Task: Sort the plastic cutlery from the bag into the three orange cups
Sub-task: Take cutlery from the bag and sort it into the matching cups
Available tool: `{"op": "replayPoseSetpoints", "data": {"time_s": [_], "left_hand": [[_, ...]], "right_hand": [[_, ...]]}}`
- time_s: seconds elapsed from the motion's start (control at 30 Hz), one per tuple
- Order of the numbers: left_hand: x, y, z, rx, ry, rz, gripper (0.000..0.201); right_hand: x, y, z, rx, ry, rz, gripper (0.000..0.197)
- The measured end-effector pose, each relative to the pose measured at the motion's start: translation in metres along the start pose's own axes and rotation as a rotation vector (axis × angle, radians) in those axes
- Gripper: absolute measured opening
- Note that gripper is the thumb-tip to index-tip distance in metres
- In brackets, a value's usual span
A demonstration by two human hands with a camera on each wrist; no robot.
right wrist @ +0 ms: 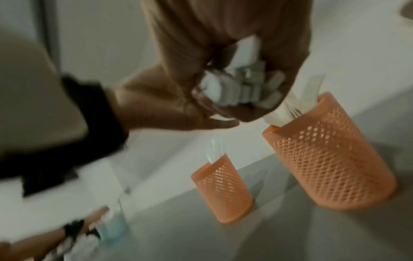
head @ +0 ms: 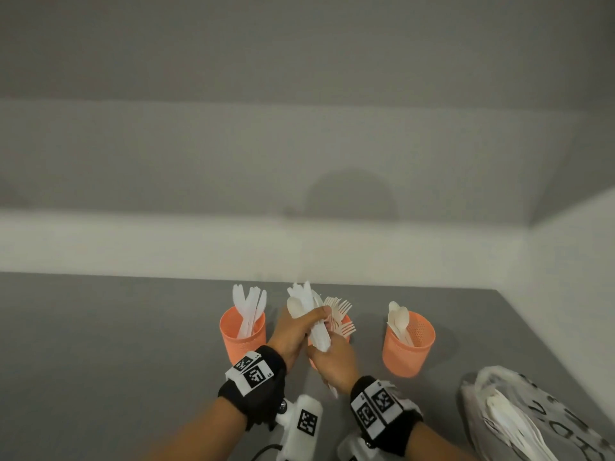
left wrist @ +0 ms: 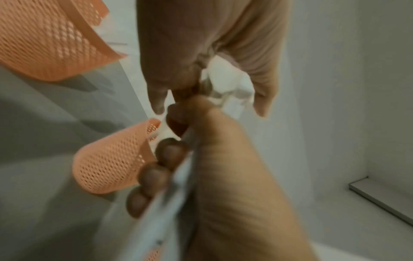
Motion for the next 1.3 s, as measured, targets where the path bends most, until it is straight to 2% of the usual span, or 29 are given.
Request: {"op": "replayPoseSetpoints", "data": {"time_s": [0.07, 0.17, 0.27, 0.33, 0.4, 0.47, 0.57, 0.63, 0.7, 0.77, 0.83, 0.93, 1.03, 1.17, 1.3], "left_hand": [[0.0, -0.001, 0.001, 0.031, -0.08, -0.002, 0.015], [0.001, 0.002, 0.002, -0.006, -0.126, 0.043, 0.008], [0.003, 0.005, 0.005, -0.02, -0.079, 0.042, 0.008], [0.009, 0.005, 0.004, -0.031, -0.017, 0.035, 0.009], [0.015, 0.006, 0.003, -0.05, 0.042, 0.036, 0.011], [0.019, 0.005, 0.003, -0.047, 0.101, 0.05, 0.016], [0.016, 0.007, 0.005, -0.068, 0.132, 0.096, 0.035], [0.004, 0.012, 0.007, -0.071, 0.06, 0.18, 0.044], [-0.008, 0.017, 0.008, -0.072, -0.029, 0.246, 0.05], [-0.012, 0.022, 0.005, -0.066, -0.066, 0.26, 0.036], [-0.011, 0.024, 0.002, -0.059, -0.084, 0.266, 0.023], [-0.012, 0.023, 0.001, -0.041, -0.102, 0.25, 0.015], [-0.014, 0.021, 0.001, -0.028, -0.095, 0.25, 0.007], [-0.018, 0.02, 0.002, -0.004, -0.114, 0.302, 0.002], [-0.021, 0.022, 0.005, -0.023, -0.132, 0.363, 0.008]], "right_hand": [[-0.003, 0.003, -0.002, -0.077, -0.06, -0.092, 0.016], [0.006, 0.002, -0.004, -0.099, 0.067, -0.021, 0.017], [0.011, -0.004, -0.008, 0.086, 0.255, 0.268, 0.019], [0.013, -0.007, -0.014, 0.226, 0.376, 0.441, 0.011], [0.016, -0.011, -0.019, 0.291, 0.446, 0.531, 0.007], [0.016, -0.017, -0.017, 0.304, 0.414, 0.547, 0.008], [0.007, -0.024, -0.005, 0.261, 0.246, 0.551, 0.006], [-0.003, -0.025, 0.002, 0.196, 0.157, 0.542, 0.003], [-0.009, -0.024, 0.006, 0.145, 0.122, 0.522, 0.011], [-0.009, -0.026, 0.007, 0.131, 0.116, 0.485, 0.017], [-0.006, -0.029, 0.006, 0.131, 0.13, 0.428, 0.014], [-0.001, -0.031, 0.005, 0.119, 0.172, 0.403, 0.008], [-0.002, -0.032, 0.005, 0.117, 0.19, 0.499, 0.009], [0.001, -0.04, 0.007, 0.156, 0.174, 0.55, 0.023], [0.003, -0.043, 0.009, 0.182, 0.161, 0.57, 0.025]]}}
Point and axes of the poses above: each hand's wrist, its own z-axis towards the middle knuckle, its own x-axis out of the palm, y = z × x, the point moved 8 cm from there along z, towards the middle knuckle, and after that the axes turned 3 degrees about -y, right-handed, at the moved point
